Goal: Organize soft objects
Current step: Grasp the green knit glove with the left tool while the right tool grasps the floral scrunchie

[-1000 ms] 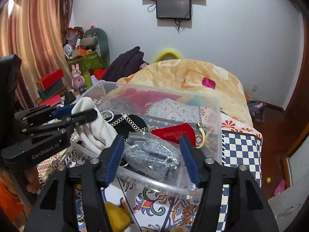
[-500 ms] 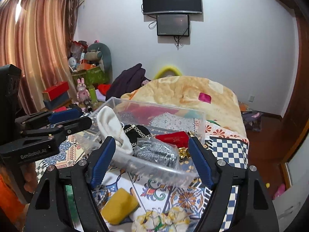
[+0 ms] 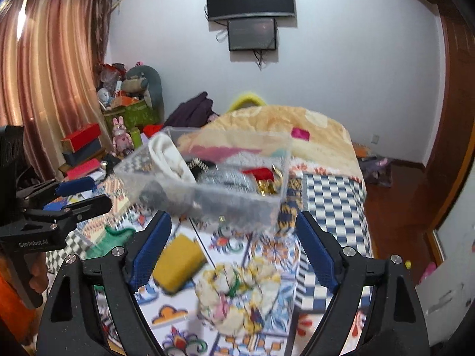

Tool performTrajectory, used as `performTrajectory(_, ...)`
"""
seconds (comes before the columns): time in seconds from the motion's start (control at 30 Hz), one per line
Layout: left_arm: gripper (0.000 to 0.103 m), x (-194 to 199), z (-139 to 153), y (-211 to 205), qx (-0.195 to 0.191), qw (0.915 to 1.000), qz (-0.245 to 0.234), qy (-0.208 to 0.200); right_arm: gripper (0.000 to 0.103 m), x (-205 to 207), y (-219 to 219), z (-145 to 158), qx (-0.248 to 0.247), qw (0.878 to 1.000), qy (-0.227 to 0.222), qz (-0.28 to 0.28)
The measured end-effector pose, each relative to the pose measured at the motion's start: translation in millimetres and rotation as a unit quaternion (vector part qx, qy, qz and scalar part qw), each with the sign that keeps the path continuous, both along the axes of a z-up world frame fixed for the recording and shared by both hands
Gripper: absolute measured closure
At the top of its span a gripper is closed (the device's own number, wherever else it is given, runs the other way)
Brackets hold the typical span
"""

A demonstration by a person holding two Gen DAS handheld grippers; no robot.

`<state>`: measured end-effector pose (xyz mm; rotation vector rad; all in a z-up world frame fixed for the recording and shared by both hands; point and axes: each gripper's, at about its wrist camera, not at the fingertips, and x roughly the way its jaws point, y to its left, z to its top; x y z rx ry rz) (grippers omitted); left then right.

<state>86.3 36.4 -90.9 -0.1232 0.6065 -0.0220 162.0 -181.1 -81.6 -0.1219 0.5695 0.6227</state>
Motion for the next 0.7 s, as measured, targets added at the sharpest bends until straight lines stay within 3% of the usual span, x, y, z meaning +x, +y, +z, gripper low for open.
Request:
performTrajectory(0.43, 0.027, -19.3, -62.5, -2.9, -0.012, 0.9973, 0.007, 0.072, 0.019, 3.6, -16.4, -63.9, 0.003, 0.994, 0.11, -0.006)
performTrajectory(0.5, 0.027, -21.4, -68.8, -0.8, -0.028, 0.9965, 0.003, 0.078, 0.019, 2.7, -14.7, -67.3, 0.001, 0.993, 0.116, -0.004)
performTrajectory(0.63, 0.027, -27.3, -70.4, -1.7, -0.021, 0.9975, 0.003, 0.067, 0.019, -5.5, -6.4, -70.3, -0.017, 0.994, 0.105, 0.004)
performTrajectory(0.7, 0.033, -29.8, -70.8, -2.1, -0.022, 0.9978, 0.003, 0.063, 0.027, -8.3, -4.1, -70.4, -0.019, 0.995, 0.1, 0.007)
